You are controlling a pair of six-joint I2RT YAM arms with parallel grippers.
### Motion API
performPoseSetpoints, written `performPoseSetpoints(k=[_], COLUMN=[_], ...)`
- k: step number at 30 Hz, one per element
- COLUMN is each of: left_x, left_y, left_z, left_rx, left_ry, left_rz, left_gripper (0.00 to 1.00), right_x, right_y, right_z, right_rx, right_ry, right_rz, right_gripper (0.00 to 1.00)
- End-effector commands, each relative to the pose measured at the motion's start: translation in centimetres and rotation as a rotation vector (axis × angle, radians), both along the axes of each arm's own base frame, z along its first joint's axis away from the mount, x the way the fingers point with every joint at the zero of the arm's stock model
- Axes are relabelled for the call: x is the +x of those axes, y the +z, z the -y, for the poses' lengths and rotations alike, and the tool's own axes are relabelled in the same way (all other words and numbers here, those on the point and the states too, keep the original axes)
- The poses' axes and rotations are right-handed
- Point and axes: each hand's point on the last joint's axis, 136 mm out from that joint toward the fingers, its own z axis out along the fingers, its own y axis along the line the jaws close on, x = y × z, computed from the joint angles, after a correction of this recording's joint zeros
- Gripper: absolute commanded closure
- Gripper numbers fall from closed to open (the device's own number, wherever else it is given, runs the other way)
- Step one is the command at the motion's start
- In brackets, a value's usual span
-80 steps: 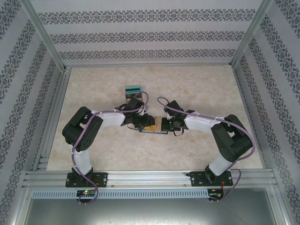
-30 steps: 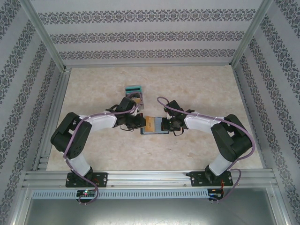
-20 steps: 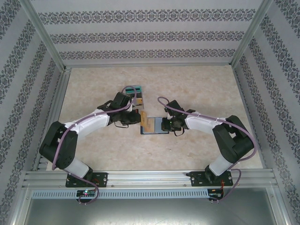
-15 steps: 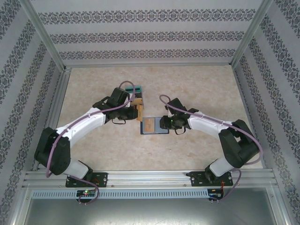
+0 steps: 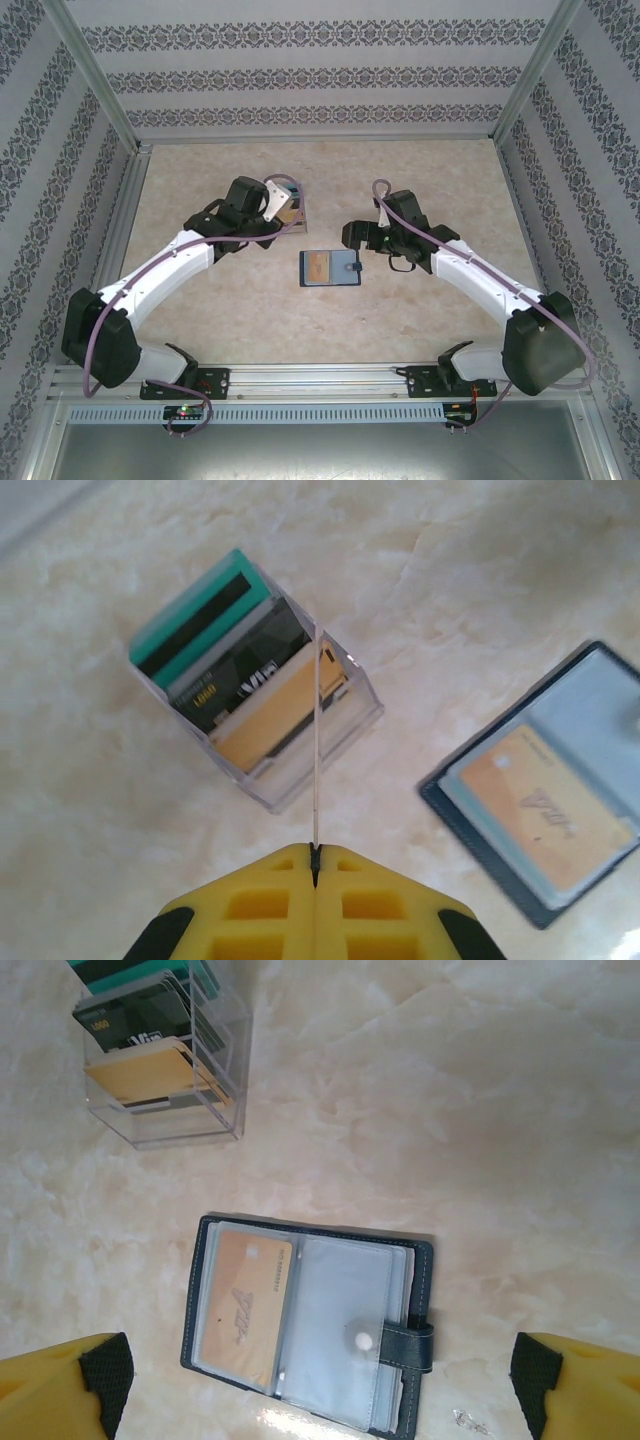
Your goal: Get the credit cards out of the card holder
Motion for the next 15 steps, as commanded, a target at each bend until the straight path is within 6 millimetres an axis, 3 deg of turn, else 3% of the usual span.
performPoseSetpoints(k=[1,6,15], left_x=[1.4,2.9,5.3], left_y=[-0.4,-2.8,-5.3], left_z=[0.4,0.7,0.8], left_rx=[0.232,0.384,0.538], left_ry=[-0.217,-0.344,-0.423], left_rz=[0.092,0.091,0.115], left_gripper=[1.0,1.0,1.0], right_x=[0.0,-0.2,-0.2], right_y=[0.8,0.6,0.1], right_z=[0.8,1.6,1.9], right_rx=[0.002,-0.004,-0.009], right_ry=[-0.025,-0.047,-0.061], right_rz=[0.018,0.016,-0.007], right_gripper=[0.02,0.02,0.02])
